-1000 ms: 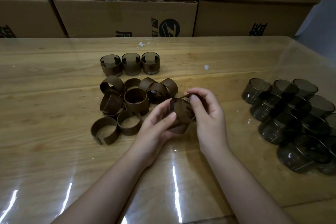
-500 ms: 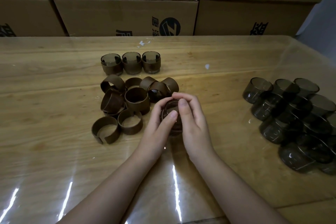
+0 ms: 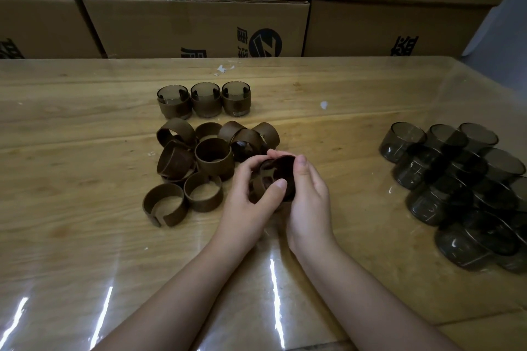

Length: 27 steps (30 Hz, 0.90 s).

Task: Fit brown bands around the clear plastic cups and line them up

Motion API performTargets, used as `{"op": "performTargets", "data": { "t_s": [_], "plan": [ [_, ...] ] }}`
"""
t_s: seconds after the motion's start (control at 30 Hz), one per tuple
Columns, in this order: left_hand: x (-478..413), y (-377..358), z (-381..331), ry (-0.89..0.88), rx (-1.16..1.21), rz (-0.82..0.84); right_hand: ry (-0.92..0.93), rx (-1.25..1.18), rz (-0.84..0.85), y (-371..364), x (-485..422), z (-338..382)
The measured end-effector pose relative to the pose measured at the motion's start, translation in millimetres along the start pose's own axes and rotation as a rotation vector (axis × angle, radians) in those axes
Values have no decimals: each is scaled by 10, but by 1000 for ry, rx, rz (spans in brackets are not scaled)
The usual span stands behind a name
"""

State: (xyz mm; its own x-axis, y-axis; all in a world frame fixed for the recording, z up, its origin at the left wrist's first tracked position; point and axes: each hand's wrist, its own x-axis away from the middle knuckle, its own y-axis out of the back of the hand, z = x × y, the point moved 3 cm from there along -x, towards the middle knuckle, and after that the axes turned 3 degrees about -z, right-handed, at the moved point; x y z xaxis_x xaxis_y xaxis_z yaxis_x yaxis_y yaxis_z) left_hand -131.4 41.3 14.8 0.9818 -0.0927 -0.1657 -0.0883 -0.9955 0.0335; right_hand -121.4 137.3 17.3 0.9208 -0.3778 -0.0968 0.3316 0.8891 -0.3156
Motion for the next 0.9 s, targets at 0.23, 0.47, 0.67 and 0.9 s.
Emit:
{"op": "performTargets", "data": {
  "t_s": [0.23, 0.47, 0.67, 0.9],
  "plan": [
    [17, -13, -12, -35, -66, -27, -53, -103, -81, -1, 32, -25],
    [26, -57, -28, -57, -117, -53, -105, -155, -115, 18, 19, -47],
    [38, -59, -20, -70, -121, -71, -132, -183, -132, 20, 28, -39],
    [47, -66, -30, -71, -123, -80, -149, -195, -135, 28, 37, -36]
  ]
}}
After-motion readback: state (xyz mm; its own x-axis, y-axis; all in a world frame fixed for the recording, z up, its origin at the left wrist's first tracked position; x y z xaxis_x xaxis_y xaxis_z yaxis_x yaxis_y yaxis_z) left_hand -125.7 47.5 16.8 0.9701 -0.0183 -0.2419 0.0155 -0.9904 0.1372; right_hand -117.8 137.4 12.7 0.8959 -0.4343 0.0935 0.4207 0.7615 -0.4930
